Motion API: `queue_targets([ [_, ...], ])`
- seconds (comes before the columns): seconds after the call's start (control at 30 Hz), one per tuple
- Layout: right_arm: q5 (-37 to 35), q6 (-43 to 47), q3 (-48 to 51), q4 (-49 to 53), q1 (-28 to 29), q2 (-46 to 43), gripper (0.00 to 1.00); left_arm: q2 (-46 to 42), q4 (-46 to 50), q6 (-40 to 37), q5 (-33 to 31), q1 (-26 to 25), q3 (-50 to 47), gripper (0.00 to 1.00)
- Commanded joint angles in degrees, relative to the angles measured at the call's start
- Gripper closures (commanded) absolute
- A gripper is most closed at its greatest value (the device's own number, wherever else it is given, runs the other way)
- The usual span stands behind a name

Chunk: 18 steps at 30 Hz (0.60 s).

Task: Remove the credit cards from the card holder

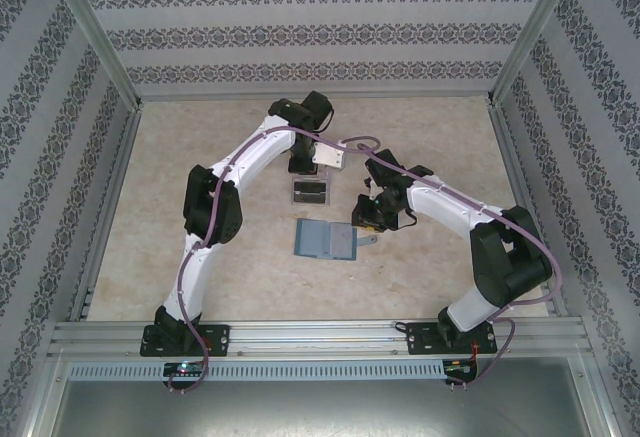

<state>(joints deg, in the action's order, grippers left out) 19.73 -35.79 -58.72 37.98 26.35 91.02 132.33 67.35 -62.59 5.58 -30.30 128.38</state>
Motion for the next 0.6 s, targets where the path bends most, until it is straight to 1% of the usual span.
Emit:
queue_targets([
  [0.0,-0.02,-0.33,0.44,-0.08,-0.51,0.34,0.74,1.57,2.44,1.15,-1.74,0.33,3.27,0.82],
  [0.07,-0.13,-0.51,0.68,-0.17,-0.59,0.03,0.74,1.07,1.56,1.95,-1.89,0.29,3.6,0.74],
  [0.13,-0.35,-0.43,0.78,-0.18,-0.6,-0.23,0.74,0.28,0.23,2.85,-1.92,0.26,3.45,0.7],
  [0.2,-0.25,-0.47,0.76,-0.27,-0.6,-0.3,0.74,-0.56,-0.33,3.72,-1.24,0.33,3.43,0.69],
  [0.3,-0.26,-0.51,0.8,-0.59,-0.6,-0.42,0.74,-2.42,-1.64,6.96,0.95,0.3,2.74,0.68],
  [0.37,-0.54,-0.7,0.91,-0.82,-0.6,-0.58,0.74,-4.15,-3.83,11.21,2.16,0.23,1.27,0.66],
  [0.57,-0.68,-1.49,1.49,-2.35,-0.64,-0.73,0.74,-9.32,-11.89,28.37,3.29,-0.15,-4.43,0.66],
])
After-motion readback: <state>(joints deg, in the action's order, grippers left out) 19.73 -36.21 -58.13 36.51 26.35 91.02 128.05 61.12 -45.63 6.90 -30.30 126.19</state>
